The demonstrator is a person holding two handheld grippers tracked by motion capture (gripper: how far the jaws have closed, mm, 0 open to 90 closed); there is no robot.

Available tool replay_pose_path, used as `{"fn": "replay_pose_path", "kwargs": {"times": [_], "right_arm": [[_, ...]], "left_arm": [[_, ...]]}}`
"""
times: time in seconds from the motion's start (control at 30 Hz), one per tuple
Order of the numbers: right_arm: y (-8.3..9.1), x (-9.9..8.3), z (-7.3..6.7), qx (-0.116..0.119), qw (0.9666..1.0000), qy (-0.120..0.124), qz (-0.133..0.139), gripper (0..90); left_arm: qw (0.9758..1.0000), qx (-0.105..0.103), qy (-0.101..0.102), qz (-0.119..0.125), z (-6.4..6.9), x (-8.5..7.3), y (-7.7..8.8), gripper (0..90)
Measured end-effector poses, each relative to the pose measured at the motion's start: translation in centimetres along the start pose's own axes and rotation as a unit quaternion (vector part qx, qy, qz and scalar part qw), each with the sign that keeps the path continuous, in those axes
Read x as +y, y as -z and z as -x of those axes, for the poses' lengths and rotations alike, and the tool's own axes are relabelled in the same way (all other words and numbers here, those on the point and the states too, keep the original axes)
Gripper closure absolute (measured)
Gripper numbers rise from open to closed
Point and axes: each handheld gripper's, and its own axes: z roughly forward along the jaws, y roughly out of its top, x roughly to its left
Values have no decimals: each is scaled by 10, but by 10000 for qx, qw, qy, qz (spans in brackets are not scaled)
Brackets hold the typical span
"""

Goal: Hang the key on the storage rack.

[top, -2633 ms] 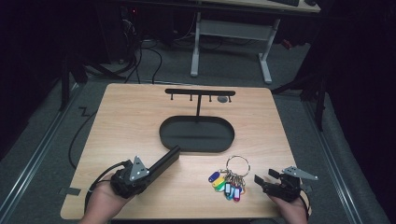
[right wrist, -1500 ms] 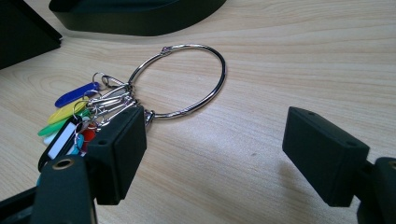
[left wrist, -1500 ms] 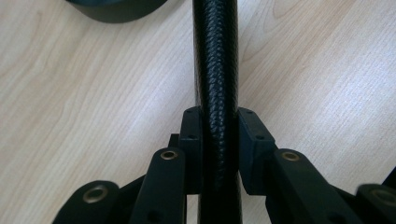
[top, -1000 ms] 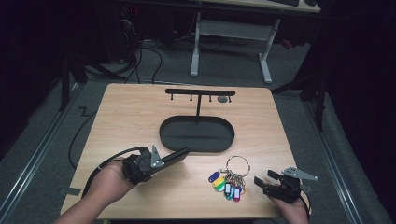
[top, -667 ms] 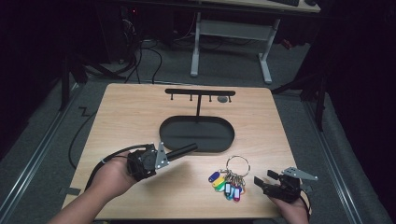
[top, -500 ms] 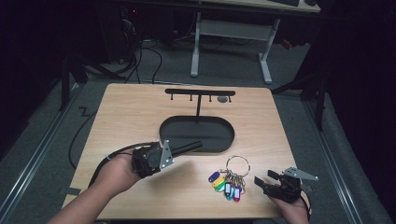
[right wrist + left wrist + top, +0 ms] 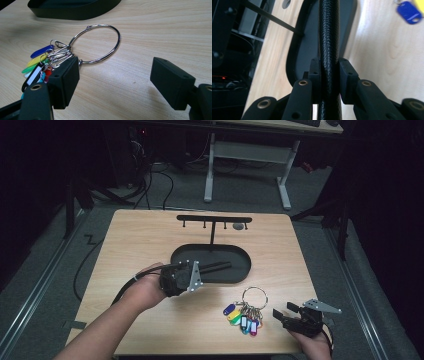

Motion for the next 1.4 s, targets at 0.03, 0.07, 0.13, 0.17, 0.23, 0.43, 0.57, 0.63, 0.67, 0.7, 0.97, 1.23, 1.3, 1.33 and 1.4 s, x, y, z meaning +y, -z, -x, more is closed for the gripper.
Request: {"fn": "replay_pose_path", "kwargs": {"times": [0.03, 0.07, 0.13, 0.17, 0.23, 0.43, 0.57, 0.63, 0.67, 0.7, 0.97, 1.23, 1.3, 1.33, 1.4], "right_arm": [[0, 0, 0, 1, 10000, 0, 1, 239], [0, 0, 0, 3, 10000, 1, 1, 239], [0, 0, 0, 6, 10000, -2, 5, 239], [0, 0, 0, 3, 10000, 3, 9, 239], [0, 0, 1, 8, 10000, -6, 17, 239], [0, 0, 1, 46, 10000, -18, 21, 239], [0, 0, 1, 57, 10000, -22, 25, 239], [0, 0, 1, 50, 10000, -49, 21, 239], [0, 0, 1, 45, 10000, -52, 23, 239], [0, 0, 1, 43, 10000, -57, 25, 239], [0, 0, 1, 69, 10000, -63, 20, 239], [2, -1, 3, 76, 9999, -125, 61, 239], [3, -1, 3, 87, 9998, -156, 62, 239], [3, -2, 4, 93, 9998, -153, 64, 239], [3, -2, 5, 94, 9998, -165, 58, 239]], "left_arm": [[10000, 26, -41, 0, 0, 1, -2, 752], [9998, 101, -157, -8, 0, 3, -7, 751], [9996, 153, -255, -2, -1, 5, -13, 752], [9993, 186, -312, -14, -1, 7, -15, 752], [9991, 195, -379, 17, -2, 10, -21, 752], [9983, 190, -527, 141, -3, 16, -37, 751], [9979, 240, -571, 164, -4, 18, -48, 751], [9973, 330, -628, 173, -6, 17, -54, 751], [9973, 348, -622, 163, -7, 17, -56, 751], [9974, 365, -610, 155, -8, 16, -58, 752], [9963, 488, -710, 10, -18, 11, -78, 755], [9960, 560, -689, 45, -30, 14, -95, 755], [9961, 567, -681, 24, -32, 13, -99, 754], [9961, 565, -684, 23, -32, 12, -102, 754], [9961, 546, -687, -24, -34, 10, -106, 755]]}}
